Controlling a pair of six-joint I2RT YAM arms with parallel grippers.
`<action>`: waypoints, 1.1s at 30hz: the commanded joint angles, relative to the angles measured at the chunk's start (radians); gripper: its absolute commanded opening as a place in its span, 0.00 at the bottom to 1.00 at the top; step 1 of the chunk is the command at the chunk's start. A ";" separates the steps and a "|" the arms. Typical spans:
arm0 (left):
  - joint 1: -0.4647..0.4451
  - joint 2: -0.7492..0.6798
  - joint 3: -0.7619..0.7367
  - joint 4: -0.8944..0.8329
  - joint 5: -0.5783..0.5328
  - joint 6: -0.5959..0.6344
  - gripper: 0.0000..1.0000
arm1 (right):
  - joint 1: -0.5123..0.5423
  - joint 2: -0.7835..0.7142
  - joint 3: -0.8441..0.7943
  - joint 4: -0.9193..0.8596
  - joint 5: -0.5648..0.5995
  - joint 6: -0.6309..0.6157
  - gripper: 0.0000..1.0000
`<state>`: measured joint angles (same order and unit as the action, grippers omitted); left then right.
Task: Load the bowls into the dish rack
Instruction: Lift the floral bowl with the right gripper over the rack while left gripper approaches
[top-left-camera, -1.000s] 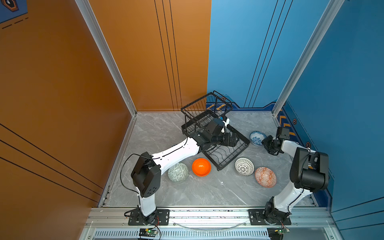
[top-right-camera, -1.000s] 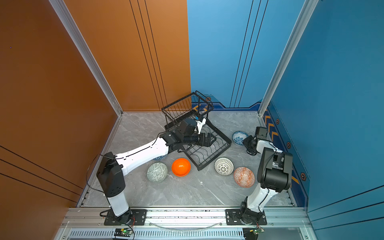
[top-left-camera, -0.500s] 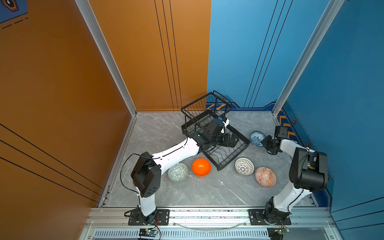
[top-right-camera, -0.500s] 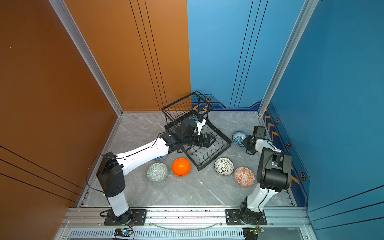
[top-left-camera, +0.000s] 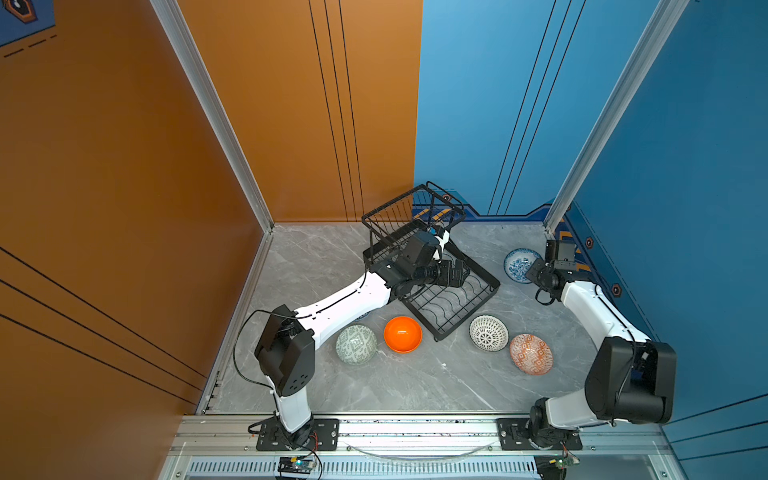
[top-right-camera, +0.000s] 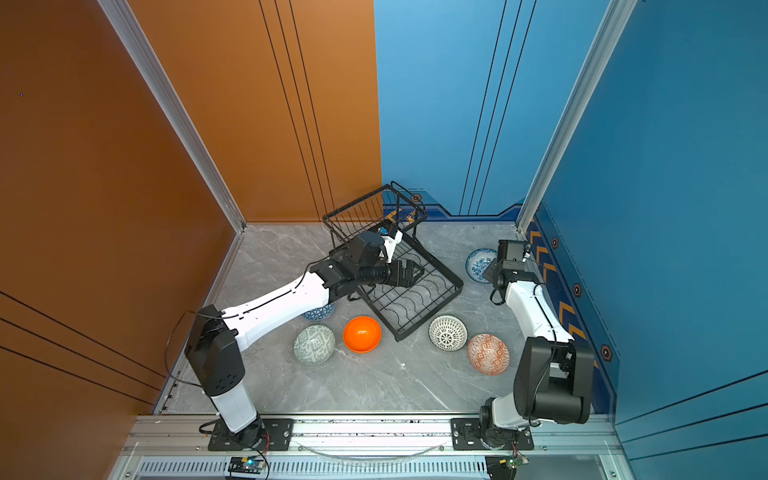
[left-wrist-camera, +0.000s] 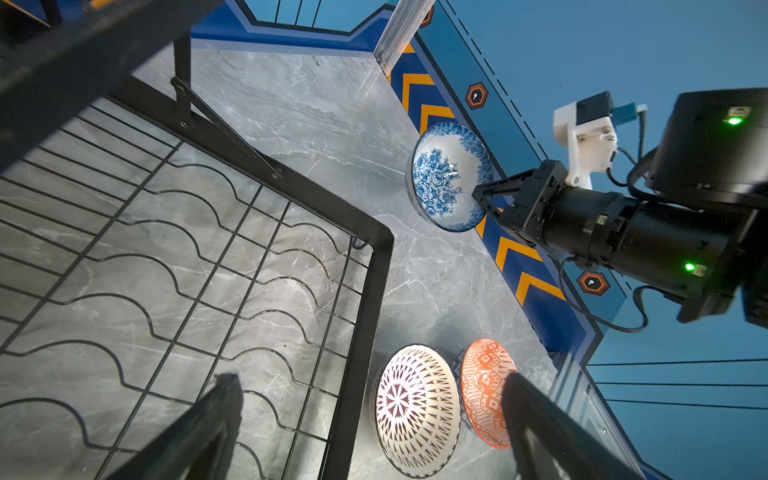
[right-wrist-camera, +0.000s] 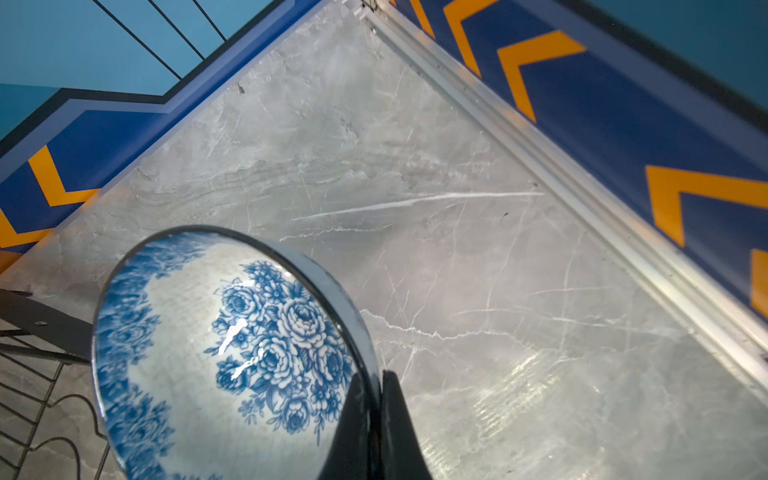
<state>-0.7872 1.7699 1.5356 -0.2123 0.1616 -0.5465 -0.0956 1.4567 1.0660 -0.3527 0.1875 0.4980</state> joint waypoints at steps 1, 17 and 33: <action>0.019 -0.061 -0.039 0.007 0.016 -0.009 0.98 | 0.099 -0.058 0.044 -0.044 0.196 -0.120 0.00; 0.187 -0.314 -0.340 0.172 0.101 -0.165 0.98 | 0.580 -0.017 0.063 0.091 0.554 -0.456 0.00; 0.174 -0.313 -0.454 0.123 0.072 -0.176 0.98 | 0.629 0.197 0.163 -0.078 0.267 -0.156 0.00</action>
<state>-0.6037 1.4551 1.0882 -0.0551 0.2493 -0.7418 0.5388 1.6444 1.2095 -0.4065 0.5350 0.2348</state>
